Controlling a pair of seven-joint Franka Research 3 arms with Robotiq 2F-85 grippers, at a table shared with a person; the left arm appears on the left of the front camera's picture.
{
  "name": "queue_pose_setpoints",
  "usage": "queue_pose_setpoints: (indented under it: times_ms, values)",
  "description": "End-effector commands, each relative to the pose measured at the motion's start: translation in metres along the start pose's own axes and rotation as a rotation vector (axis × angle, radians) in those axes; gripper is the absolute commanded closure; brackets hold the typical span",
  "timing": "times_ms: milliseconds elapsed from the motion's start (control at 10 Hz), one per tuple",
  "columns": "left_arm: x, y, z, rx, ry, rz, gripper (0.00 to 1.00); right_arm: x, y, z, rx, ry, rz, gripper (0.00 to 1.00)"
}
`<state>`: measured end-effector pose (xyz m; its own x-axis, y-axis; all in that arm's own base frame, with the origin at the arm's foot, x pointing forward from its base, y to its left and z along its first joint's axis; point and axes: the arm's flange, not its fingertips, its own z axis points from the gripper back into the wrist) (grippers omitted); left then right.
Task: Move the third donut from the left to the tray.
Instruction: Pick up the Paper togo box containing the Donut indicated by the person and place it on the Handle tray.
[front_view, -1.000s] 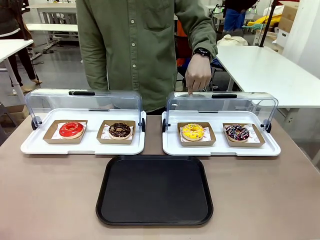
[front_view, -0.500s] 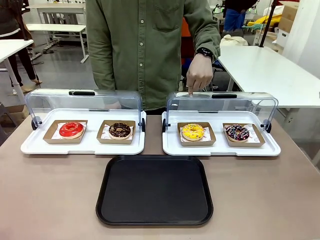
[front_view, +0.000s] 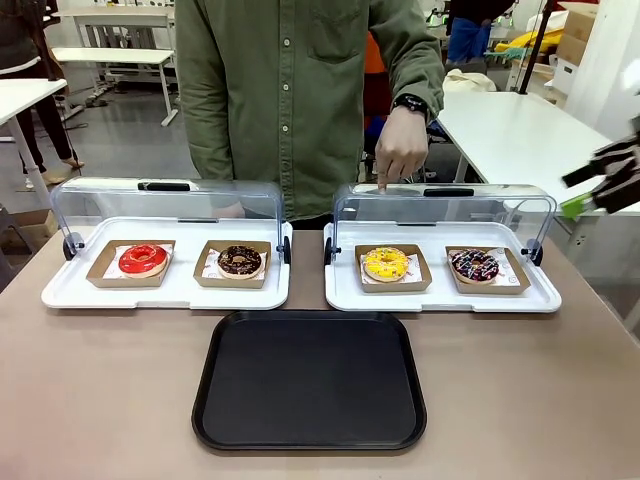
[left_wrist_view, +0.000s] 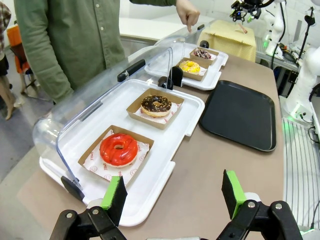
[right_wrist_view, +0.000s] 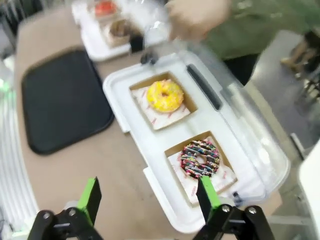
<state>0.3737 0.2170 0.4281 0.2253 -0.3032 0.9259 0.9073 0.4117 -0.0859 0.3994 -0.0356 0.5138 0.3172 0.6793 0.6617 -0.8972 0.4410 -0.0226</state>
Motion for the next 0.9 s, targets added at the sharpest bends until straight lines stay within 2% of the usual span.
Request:
queue_pose_setpoints:
  times_ms: [0,300,400,500,600,800]
  values:
    - [0.002,0.001,0.001,-0.004,-0.006,-0.007,0.0,0.026,0.015,-0.043,0.016,0.173,0.092,0.0]
    - [0.002,0.001,0.001,-0.004,-0.006,-0.007,0.0,0.059,0.044,-0.116,-0.005,0.361,0.266,0.0]
    - [0.002,0.001,0.001,-0.004,-0.006,-0.007,0.0,0.063,0.048,-0.136,-0.016,0.394,0.298,0.0]
    - [0.002,0.001,0.001,-0.004,-0.006,-0.007,0.0,0.067,0.043,-0.152,-0.094,0.361,0.32,0.0]
    - [0.002,0.001,0.001,-0.004,-0.006,-0.007,0.0,0.064,0.051,-0.123,0.037,0.337,0.299,0.0]
    - [0.002,0.001,0.001,-0.004,-0.006,-0.007,0.0,0.064,0.051,-0.123,0.037,0.337,0.299,0.0]
